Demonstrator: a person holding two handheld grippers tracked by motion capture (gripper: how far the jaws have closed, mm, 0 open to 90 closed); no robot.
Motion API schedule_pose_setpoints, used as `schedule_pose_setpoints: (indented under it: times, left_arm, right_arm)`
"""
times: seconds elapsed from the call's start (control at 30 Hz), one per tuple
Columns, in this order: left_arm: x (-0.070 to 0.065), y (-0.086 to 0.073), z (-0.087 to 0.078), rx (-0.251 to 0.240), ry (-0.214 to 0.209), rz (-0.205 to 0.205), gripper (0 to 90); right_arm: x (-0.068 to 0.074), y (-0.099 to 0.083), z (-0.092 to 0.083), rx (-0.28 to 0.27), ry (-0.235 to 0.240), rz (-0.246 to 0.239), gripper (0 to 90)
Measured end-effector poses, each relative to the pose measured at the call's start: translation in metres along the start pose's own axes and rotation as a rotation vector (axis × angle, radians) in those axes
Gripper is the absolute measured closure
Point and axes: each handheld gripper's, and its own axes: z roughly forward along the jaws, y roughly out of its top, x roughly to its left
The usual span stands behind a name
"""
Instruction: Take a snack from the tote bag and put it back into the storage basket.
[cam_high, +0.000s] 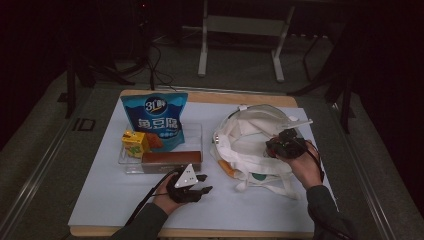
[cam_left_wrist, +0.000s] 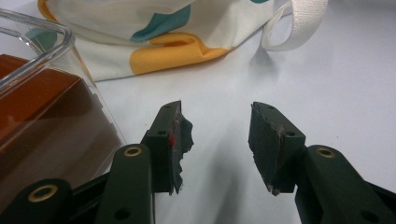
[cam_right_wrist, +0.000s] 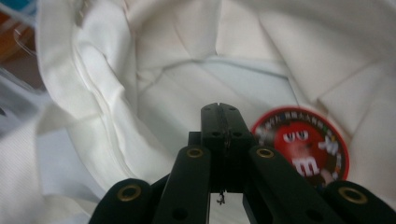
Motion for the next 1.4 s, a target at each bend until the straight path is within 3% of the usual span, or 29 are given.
schedule_pose_setpoints:
  times: [0.37, 0.67, 1.03, 1.4]
  left_arm:
    - [0.000, 0.000, 0.000, 0.002, 0.000, 0.001, 54.9]
    - [0.000, 0.000, 0.000, 0.004, -0.001, 0.002, 54.9]
    - [0.000, 0.000, 0.000, 0.004, -0.001, 0.004, 54.9]
    - [0.000, 0.000, 0.000, 0.004, -0.002, 0.003, 54.9]
  right_arm:
    - [-0.004, -0.028, 0.009, 0.053, -0.054, -0.014, 90.0]
    - [-0.008, -0.038, 0.012, 0.085, -0.083, -0.018, 90.0]
    - [-0.007, -0.036, 0.020, 0.111, -0.103, -0.041, 90.0]
    - [-0.006, -0.019, 0.039, 0.133, -0.111, -0.038, 90.0]
